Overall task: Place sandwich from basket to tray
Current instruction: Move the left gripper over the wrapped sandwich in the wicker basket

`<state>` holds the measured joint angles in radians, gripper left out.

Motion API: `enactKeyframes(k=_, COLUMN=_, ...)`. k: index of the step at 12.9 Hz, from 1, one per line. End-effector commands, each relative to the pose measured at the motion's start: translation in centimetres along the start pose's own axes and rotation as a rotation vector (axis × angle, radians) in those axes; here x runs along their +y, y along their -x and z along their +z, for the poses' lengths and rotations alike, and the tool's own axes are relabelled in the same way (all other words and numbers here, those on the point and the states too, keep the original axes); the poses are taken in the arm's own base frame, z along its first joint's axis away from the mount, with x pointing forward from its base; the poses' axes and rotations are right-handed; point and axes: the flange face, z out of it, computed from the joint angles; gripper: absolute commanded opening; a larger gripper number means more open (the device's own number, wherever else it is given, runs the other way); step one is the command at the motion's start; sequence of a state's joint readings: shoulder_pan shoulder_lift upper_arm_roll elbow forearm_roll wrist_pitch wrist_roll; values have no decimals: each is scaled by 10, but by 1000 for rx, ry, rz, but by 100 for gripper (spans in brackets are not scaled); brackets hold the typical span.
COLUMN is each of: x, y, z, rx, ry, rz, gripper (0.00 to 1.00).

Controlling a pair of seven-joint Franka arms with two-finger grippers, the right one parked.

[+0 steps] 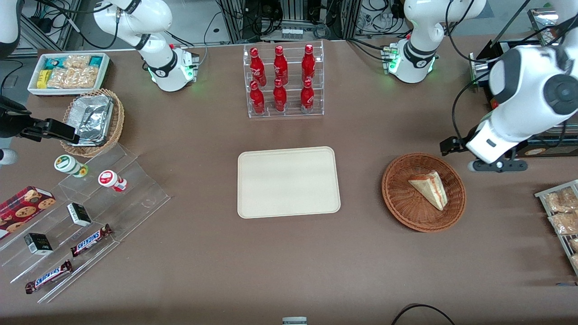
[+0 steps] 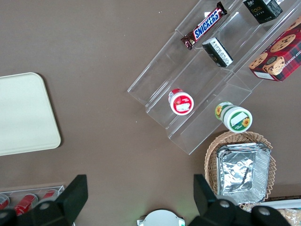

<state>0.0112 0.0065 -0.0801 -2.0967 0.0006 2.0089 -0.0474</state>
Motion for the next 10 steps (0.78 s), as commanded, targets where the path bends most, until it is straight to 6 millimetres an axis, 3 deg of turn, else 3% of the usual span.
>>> enactKeyframes(k=1, x=-5, y=3, z=38, rx=22, ry=11, rz=3, gripper=100)
enactKeyframes(k=5, x=-4, y=-6, z=64, rx=19, ry=16, rz=-30, gripper=100)
enactKeyframes(k=10, x=0, y=-16, z=72, rx=67, ry=26, rz=-291, gripper=100)
